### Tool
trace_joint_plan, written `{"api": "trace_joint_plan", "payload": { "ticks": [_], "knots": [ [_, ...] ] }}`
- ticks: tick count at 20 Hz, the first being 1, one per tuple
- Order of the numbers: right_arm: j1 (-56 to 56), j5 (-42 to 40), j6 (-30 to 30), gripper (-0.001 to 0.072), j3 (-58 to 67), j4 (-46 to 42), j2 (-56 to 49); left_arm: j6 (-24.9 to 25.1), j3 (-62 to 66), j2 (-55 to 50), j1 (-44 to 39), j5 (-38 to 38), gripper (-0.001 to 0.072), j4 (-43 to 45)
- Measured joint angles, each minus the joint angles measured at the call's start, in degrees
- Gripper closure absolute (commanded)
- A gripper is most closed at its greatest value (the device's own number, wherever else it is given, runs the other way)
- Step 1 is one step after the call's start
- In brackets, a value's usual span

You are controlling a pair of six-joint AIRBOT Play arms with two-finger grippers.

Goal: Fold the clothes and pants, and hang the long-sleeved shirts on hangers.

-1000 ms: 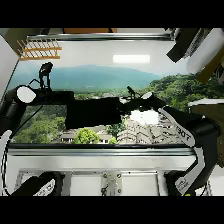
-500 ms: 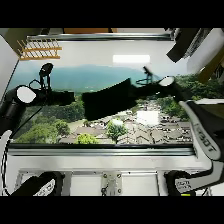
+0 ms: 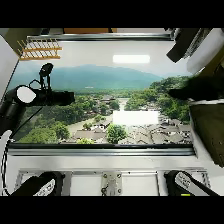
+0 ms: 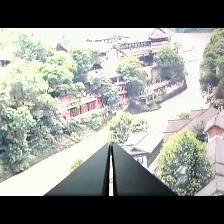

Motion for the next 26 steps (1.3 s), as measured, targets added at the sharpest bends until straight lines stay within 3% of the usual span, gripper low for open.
{"api": "trace_joint_plan", "payload": {
  "ticks": [6,13,19,20,21,22,23,26],
  "knots": [
    [-15.1,3.0,4.4,0.0701,-0.1,-6.6,7.1,0.1,0.0,0.0,0.0,0.0,0.0702,-0.2],
    [-18.0,10.5,11.2,0.0701,-6.3,-21.4,13.5,0.1,0.0,0.0,0.0,-0.2,0.0702,-0.3],
    [-18.3,12.4,12.8,0.0686,-16.2,-29.5,16.9,0.1,0.0,0.0,0.0,-1.6,0.0701,-0.3],
    [-18.3,12.5,12.8,0.0634,-17.2,-30.0,17.0,0.1,0.0,0.0,0.0,-1.7,0.0701,-0.3],
    [-18.3,12.7,13.0,0.0395,-17.9,-30.4,17.1,0.1,0.0,0.0,0.0,-2.0,0.0701,-0.3],
    [-18.3,13.0,13.0,0.0098,-18.4,-30.9,17.2,0.1,0.0,0.0,0.0,-2.0,0.0701,-0.3],
    [-18.3,13.0,13.0,0.0055,-18.8,-31.1,17.3,0.1,0.0,0.0,0.0,-2.2,0.0701,-0.3],
    [-18.3,13.2,13.2,0.0056,-19.3,-31.3,17.7,0.1,0.0,0.0,0.0,-2.4,0.0702,-0.2]
  ]
}}
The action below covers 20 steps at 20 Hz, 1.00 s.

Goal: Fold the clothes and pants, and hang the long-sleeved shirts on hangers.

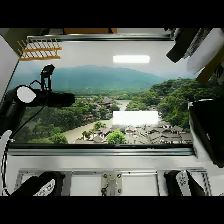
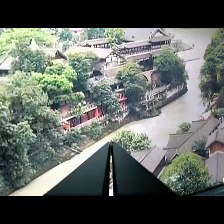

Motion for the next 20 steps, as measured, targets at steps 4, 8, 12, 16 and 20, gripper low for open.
{"api": "trace_joint_plan", "payload": {
  "ticks": [4,8,12,16,20],
  "knots": [
    [1.7,-4.5,-2.0,0.0055,-0.1,6.2,3.5,0.0,0.0,0.0,0.0,0.0,0.0702,0.0],
    [12.0,-10.2,-9.5,0.0055,-0.1,21.4,7.5,0.0,0.0,0.0,0.0,0.0,0.0701,0.0],
    [29.7,-12.1,-14.1,0.0057,-1.1,30.9,8.0,0.0,0.0,0.0,0.0,0.0,0.0701,0.0],
    [45.2,-12.8,-15.6,0.0058,-2.4,33.8,6.0,0.0,0.0,0.0,0.0,0.0,0.0701,0.0],
    [53.4,-12.9,-16.0,0.0599,-2.7,34.9,3.3,0.0,0.0,0.0,0.0,0.0,0.0701,0.0]
  ]
}}
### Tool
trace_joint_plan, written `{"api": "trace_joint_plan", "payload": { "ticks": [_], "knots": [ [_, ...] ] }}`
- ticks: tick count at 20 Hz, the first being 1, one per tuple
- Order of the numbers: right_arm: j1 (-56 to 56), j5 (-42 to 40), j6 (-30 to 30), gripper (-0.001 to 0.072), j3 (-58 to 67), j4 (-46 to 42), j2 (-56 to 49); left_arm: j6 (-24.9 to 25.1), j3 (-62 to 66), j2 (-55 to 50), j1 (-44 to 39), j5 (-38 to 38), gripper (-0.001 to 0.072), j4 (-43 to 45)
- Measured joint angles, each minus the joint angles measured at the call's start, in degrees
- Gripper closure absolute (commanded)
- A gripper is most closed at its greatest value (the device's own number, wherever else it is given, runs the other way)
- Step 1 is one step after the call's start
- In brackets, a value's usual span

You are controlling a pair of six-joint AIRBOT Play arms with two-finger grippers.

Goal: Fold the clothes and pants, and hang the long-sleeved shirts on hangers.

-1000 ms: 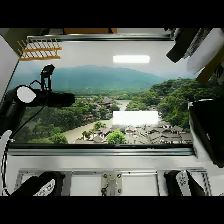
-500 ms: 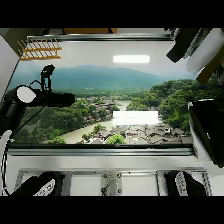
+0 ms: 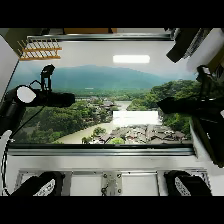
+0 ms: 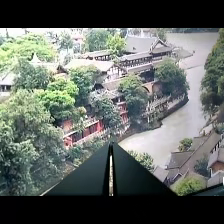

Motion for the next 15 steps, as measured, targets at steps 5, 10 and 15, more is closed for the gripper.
{"api": "trace_joint_plan", "payload": {
  "ticks": [5,10,15],
  "knots": [
    [2.7,-0.1,-0.2,0.0695,-0.1,0.6,-1.4,0.0,0.0,0.0,0.0,0.0,0.0701,0.0],
    [3.2,0.1,-0.2,0.0695,-0.1,0.9,-1.7,0.0,0.0,0.0,0.0,0.0,0.0702,0.0],
    [3.3,0.2,-0.2,0.0695,-0.1,1.0,-1.8,0.0,0.0,0.0,0.0,0.0,0.0701,0.0]
  ]
}}
